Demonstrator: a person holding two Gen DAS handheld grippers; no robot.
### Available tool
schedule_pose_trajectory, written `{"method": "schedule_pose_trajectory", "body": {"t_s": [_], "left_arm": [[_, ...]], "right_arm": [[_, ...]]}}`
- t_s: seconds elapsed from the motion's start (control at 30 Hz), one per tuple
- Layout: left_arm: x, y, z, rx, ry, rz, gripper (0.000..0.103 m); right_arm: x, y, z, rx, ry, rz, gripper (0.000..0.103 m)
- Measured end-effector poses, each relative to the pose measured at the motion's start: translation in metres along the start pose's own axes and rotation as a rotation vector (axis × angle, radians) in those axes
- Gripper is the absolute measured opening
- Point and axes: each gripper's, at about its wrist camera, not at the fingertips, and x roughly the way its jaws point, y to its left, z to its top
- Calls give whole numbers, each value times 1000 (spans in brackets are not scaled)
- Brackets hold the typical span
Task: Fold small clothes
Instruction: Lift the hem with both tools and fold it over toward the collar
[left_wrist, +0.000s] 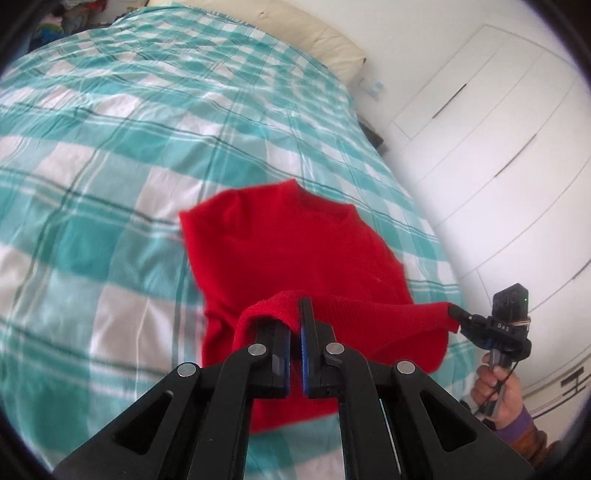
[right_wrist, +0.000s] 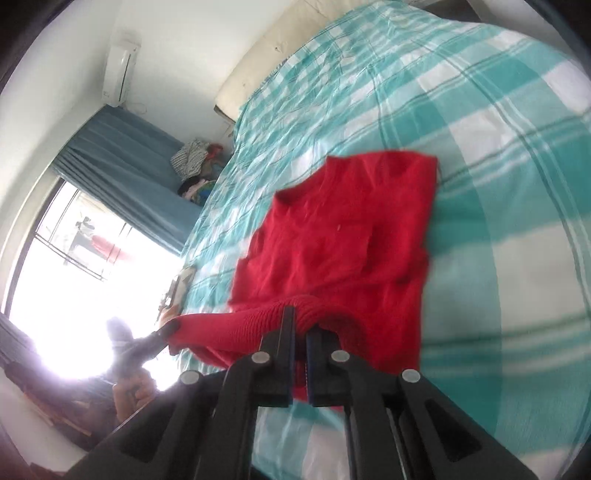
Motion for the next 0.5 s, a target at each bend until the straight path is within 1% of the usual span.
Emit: {"method": "schedule_pose_trajectory", "body": {"t_s": [0.13,0.23,0.3,0.33,0.37,0.4,0.43,0.5], "left_arm": [[55,18,48,-22,48,68,2],[88,30,68,-38,82,109,2],[110,34,78,-19,127,138,3],[121,37,83,-12,149,152,5],[127,39,87,-11,149,169,8],[130,42,91,-22,134,178,8],[132,46,97,-48,122,170,9],[133,54,107,-114,100,149,12]], "right_arm": [[46,-15,56,13,32,-76,4],[70,-34,81,64,59,-99,4],[85,-46,95,101,65,-105,4],[91,-51,102,114,68,-105,4],[97,-56,107,134,70,-97,4],[103,-62,112,160,65,-74,5],[107,-66,116,181,56,-48,7],[111,-72,126,221,10,-32,8]]}}
